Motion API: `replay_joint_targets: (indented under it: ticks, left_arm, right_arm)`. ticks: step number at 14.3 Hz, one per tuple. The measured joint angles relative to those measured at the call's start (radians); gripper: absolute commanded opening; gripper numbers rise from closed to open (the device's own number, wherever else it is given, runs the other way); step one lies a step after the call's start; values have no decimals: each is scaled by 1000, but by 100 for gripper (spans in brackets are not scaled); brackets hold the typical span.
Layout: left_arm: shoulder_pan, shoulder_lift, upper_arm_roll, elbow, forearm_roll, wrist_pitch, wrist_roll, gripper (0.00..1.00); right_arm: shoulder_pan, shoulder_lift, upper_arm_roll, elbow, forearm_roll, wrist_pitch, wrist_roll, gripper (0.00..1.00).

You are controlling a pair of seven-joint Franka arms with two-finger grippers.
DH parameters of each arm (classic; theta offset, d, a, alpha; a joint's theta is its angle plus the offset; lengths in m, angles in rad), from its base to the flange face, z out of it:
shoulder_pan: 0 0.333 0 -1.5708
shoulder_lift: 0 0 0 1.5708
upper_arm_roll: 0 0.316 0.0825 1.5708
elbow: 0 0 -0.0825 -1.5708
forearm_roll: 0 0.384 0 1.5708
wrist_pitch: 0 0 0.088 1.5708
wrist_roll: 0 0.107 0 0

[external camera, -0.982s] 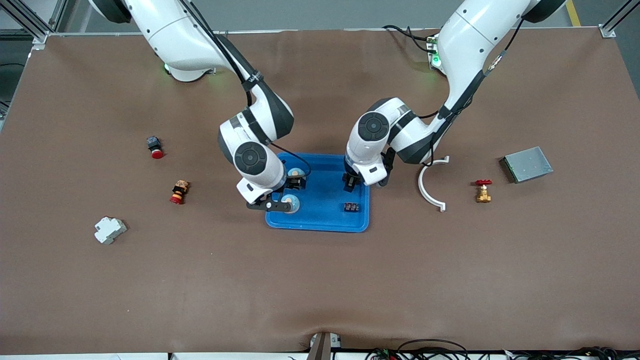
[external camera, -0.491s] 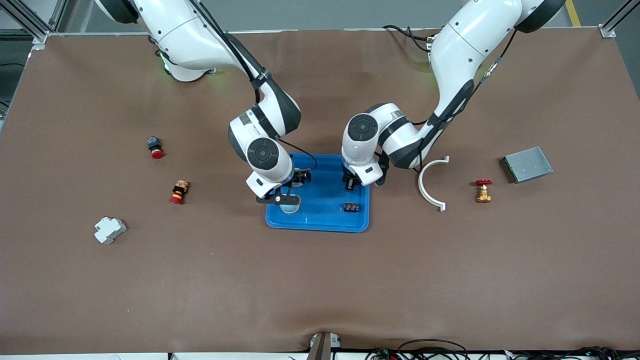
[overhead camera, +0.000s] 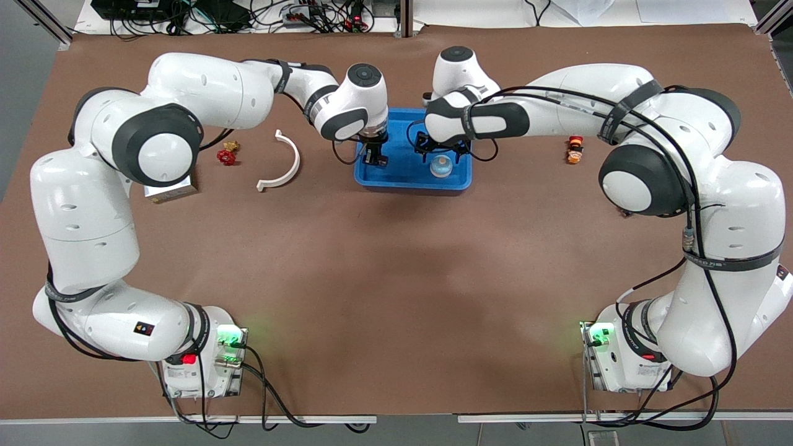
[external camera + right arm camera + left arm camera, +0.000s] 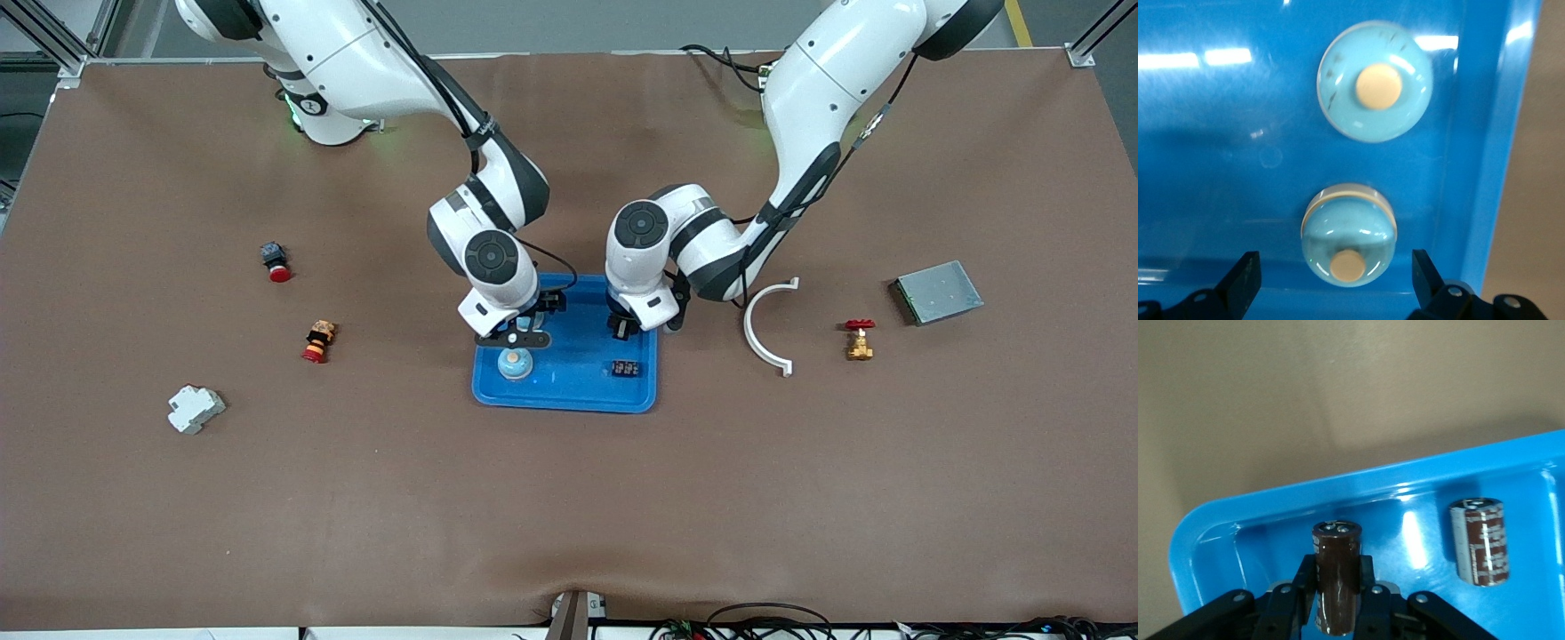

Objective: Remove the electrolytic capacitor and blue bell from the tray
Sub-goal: 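Grasp the capacitor with the left gripper while the right gripper grasps a bell, then set the capacitor by the clamp while the right gripper sets the bell down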

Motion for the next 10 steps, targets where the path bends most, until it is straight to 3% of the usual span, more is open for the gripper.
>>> replay_joint_targets:
  ticks: [6, 10]
  left_arm:
    - [31, -142, 0, 29, 9, -154, 20, 0]
    - [188, -233, -47, 27, -106, -309, 215, 0]
  right_arm:
    - [4, 25, -6, -13, 0, 45, 3, 100]
    - [3, 34, -14, -13, 0, 54, 3, 100]
